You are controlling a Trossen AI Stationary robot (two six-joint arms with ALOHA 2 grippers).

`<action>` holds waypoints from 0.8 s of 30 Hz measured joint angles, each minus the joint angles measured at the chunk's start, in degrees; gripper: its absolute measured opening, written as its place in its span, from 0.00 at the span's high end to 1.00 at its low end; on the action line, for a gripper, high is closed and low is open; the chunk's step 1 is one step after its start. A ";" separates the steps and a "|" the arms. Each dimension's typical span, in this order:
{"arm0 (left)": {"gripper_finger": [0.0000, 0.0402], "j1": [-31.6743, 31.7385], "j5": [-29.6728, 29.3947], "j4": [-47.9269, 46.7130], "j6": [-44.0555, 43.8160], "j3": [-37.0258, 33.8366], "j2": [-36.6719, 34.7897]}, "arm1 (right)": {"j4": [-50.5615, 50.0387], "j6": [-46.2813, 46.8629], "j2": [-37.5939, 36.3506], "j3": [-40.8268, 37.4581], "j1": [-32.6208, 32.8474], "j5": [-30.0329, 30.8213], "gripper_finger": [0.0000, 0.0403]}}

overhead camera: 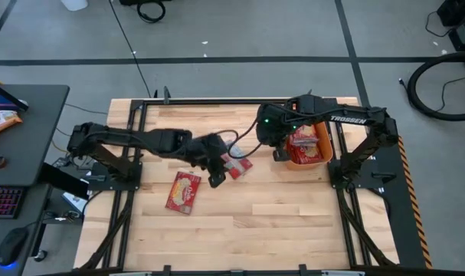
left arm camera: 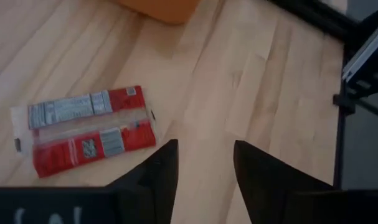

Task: Sort popcorn bags into baskets
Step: Put the red popcorn bag into the orange bin

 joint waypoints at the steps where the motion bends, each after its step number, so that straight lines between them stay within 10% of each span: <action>1: 0.60 -0.92 -0.55 -0.27 -0.09 -0.33 0.03 | 0.45 0.44 0.00 0.00 -0.04 -0.10 0.90; 13: 0.60 -7.81 -18.28 -1.27 11.11 -10.95 0.80 | 13.09 2.26 0.11 -3.97 -0.09 -1.93 0.73; 24: 0.58 -3.35 -24.41 21.03 31.60 -26.88 0.75 | 13.11 14.44 0.11 -3.98 3.36 -1.54 0.72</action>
